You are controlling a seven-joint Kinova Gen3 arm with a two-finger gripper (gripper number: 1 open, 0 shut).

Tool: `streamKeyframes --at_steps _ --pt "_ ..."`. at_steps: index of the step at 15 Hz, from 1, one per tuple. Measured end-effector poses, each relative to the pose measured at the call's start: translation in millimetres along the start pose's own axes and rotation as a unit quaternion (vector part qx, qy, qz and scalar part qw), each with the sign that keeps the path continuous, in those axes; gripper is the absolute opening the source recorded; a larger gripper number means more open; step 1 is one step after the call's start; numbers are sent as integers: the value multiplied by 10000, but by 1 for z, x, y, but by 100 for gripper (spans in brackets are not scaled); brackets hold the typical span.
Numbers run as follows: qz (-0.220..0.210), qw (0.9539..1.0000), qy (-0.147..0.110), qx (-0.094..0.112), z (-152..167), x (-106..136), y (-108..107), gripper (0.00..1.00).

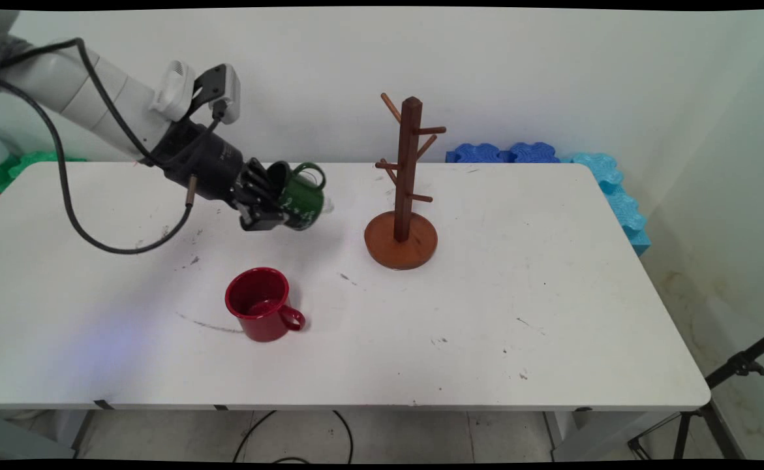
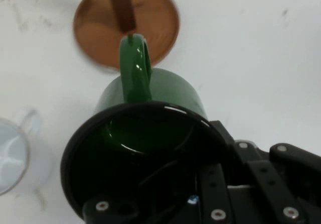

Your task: Place the picked object on the table

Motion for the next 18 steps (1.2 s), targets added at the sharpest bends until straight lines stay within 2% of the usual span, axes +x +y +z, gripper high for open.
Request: streamKeyframes --at_steps 2,5,8,18 --pt "183 9993 -308 63 2 2 -12 0" --pt "404 9959 -799 92 9 6 -28 0" --pt "457 9914 -1226 -32 19 10 -38 0" --pt "473 9780 -1991 -398 69 20 -63 0"
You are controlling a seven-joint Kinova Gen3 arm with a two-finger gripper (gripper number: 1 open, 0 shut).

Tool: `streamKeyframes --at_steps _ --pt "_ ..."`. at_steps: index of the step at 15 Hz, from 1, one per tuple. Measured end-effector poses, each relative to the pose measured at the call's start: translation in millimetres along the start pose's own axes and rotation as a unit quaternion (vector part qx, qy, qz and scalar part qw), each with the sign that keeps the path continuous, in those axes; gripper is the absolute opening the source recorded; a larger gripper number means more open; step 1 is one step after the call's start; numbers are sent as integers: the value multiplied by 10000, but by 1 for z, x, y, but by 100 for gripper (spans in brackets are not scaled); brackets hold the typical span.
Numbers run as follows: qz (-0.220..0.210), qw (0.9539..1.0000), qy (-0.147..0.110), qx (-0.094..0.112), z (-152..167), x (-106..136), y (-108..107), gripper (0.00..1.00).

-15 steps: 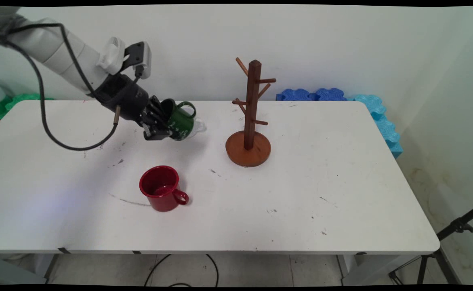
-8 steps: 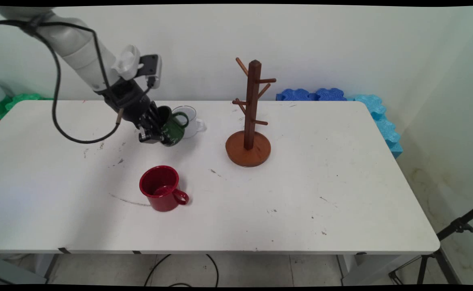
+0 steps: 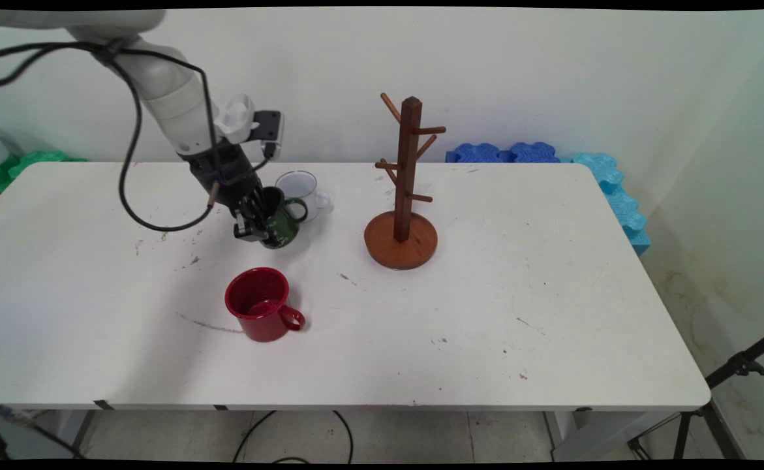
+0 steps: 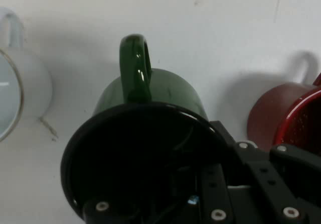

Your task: Place the picked object on the table

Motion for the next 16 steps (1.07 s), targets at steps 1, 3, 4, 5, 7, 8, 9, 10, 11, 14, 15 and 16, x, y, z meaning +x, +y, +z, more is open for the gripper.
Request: streamKeyframes --at_steps 1,3,4,5,7,8,9,10,11,14,15,16 --pt "-6 10000 -31 -20 3 2 -2 0" --pt "-19 9999 -107 -78 11 7 -7 0" --pt "-23 9999 -132 -97 15 9 -9 0" --pt "-29 9998 -154 -114 18 11 -10 0" --pt "-40 9997 -202 -149 25 16 -15 0" --pt "-46 9996 -226 -162 29 18 -17 0" --pt "-52 9995 -246 -173 32 19 -19 0" --pt "-59 9995 -266 -186 36 20 -21 0" --pt "-63 9994 -282 -199 39 21 -22 0" --pt "-69 9992 -318 -235 47 24 -25 0" --pt "-72 9991 -324 -245 49 24 -25 0" --pt "-72 9991 -326 -250 50 24 -25 0"
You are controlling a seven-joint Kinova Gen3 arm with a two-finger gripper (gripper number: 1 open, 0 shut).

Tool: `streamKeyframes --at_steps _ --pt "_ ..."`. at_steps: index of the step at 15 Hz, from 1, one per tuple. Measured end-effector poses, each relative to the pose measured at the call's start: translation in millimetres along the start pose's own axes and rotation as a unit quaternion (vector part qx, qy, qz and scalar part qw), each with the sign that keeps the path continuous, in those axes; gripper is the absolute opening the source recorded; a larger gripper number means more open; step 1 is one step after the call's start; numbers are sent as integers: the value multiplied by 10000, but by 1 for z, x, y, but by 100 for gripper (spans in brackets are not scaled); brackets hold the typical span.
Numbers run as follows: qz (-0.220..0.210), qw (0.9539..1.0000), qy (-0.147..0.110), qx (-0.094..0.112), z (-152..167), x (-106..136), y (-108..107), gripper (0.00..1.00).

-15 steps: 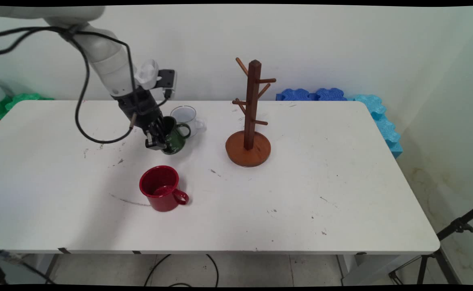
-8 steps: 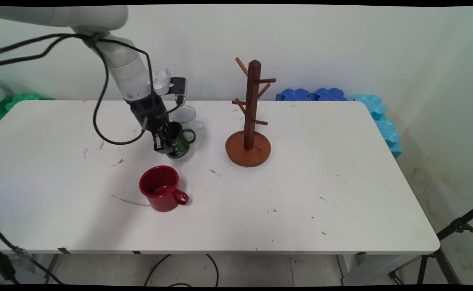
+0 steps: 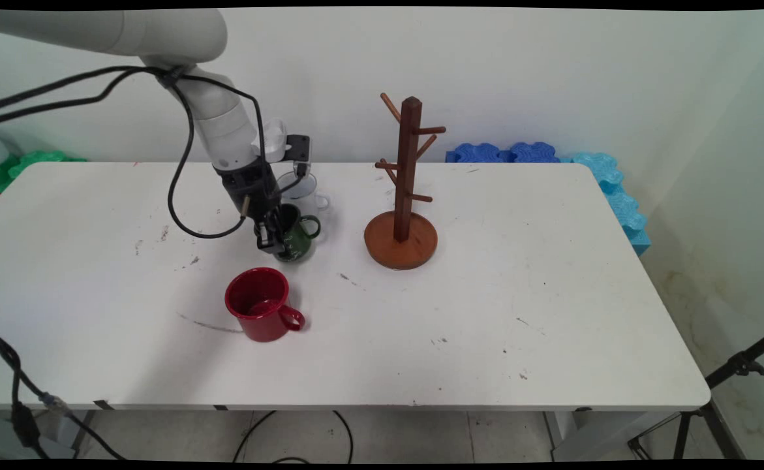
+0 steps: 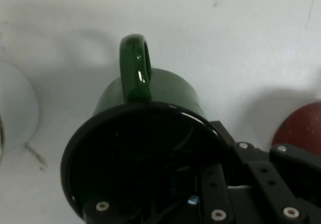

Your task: Place the picked object on the table

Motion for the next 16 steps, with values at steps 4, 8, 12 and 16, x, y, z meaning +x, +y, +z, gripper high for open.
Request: streamKeyframes --at_steps 4,8,12,16 --pt "-5 10000 -8 -17 6 2 -2 0" --pt "-10 10000 31 -36 12 4 -3 100" --pt "-35 9999 117 -49 15 5 -3 100" --pt "-188 9994 281 -83 6 7 -1 100"
